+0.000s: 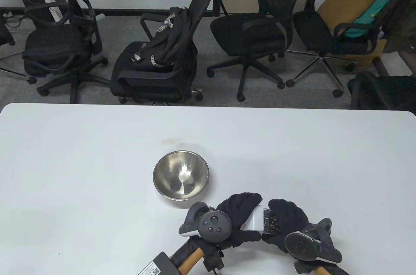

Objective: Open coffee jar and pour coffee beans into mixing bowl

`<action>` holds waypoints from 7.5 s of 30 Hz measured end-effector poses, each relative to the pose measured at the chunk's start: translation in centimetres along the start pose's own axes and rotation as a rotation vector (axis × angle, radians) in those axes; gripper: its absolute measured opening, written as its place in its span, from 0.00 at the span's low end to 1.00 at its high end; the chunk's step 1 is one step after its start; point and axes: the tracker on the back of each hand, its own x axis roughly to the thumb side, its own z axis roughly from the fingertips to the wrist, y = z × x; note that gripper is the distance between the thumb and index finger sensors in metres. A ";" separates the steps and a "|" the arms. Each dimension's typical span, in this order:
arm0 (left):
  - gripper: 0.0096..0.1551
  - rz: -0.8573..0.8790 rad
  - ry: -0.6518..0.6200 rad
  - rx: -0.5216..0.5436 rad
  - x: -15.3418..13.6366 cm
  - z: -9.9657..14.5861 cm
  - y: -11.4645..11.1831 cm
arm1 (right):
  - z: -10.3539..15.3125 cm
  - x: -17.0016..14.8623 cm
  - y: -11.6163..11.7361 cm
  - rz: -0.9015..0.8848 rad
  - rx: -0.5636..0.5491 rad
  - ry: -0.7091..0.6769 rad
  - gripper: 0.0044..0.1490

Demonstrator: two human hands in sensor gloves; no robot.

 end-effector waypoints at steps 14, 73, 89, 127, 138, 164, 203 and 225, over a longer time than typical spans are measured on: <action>0.59 -0.337 0.289 -0.501 -2.5 0.5 -1.8 | 0.4 -3.2 -0.5 -0.086 -0.056 0.154 0.63; 0.40 0.389 1.210 0.332 -21.8 11.4 5.4 | 0.2 -3.6 0.1 -0.060 0.003 0.185 0.63; 0.24 0.436 1.114 0.390 -20.3 10.7 6.3 | 0.4 -4.5 -0.5 -0.075 -0.024 0.216 0.63; 0.28 0.201 0.712 -0.081 -6.4 1.9 1.8 | 0.8 -1.5 -5.0 0.200 -0.108 0.127 0.62; 0.28 0.198 0.681 -0.103 -5.6 1.5 1.1 | 0.6 1.6 -4.1 0.510 -0.085 0.031 0.61; 0.28 0.241 0.663 -0.108 -5.4 1.5 0.5 | 0.7 4.1 -2.8 0.860 -0.128 -0.116 0.55; 0.28 0.332 0.618 -0.119 -6.0 1.8 0.5 | 0.8 1.9 -3.7 0.581 -0.162 -0.024 0.56; 0.27 0.484 0.695 0.069 -8.6 4.2 3.2 | 1.2 -5.1 -3.6 -0.573 -0.239 0.237 0.62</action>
